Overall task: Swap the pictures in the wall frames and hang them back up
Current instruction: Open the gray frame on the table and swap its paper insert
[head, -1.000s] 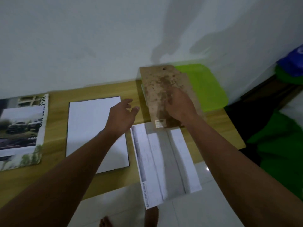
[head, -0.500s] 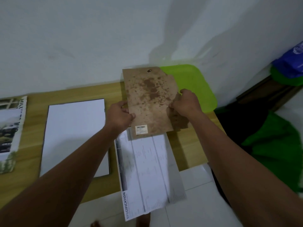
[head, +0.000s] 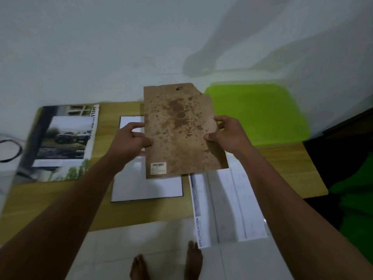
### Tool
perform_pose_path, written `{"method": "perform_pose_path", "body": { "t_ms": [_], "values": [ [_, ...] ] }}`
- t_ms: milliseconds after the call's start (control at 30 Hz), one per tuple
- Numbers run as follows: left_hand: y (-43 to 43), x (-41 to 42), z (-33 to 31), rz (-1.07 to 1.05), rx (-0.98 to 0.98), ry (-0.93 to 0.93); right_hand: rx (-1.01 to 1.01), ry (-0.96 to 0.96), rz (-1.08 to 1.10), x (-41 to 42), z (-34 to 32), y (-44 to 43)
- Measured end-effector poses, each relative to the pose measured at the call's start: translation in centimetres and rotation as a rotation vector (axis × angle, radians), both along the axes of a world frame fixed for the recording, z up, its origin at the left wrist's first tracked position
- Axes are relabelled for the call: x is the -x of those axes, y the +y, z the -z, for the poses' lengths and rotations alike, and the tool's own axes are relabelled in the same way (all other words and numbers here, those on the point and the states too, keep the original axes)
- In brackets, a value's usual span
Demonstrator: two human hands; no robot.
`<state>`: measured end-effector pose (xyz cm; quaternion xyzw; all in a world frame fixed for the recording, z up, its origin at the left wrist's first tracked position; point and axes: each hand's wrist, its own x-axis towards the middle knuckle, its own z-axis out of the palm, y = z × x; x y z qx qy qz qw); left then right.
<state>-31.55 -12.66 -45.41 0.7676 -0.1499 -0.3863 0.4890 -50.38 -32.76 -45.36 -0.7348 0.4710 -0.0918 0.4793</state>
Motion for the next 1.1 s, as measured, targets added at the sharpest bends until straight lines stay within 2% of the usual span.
{"method": "perform_pose_path", "body": {
  "t_ms": [200, 400, 833, 967, 1100],
  "values": [
    [6.6, -5.6, 1.5, 0.042, -0.085, -0.144, -0.058, -0.007, -0.079, -5.6, 2.6, 6.6],
    [8.9, -8.5, 4.2, 0.121, -0.172, -0.249, -0.047, 0.005, -0.074, -8.2, 6.0, 10.2],
    [8.9, -7.0, 7.6, 0.174, -0.279, -0.313, -0.033, 0.201, -0.073, -6.9, 9.5, 10.3],
    [8.8, -6.3, 7.8, 0.204, -0.321, -0.371, 0.046, 0.349, -0.107, -6.6, 9.6, 10.6],
    [8.6, -5.9, 7.7, 0.236, -0.361, -0.407, -0.002, 0.34, -0.13, -6.6, 9.7, 10.8]
  ]
}}
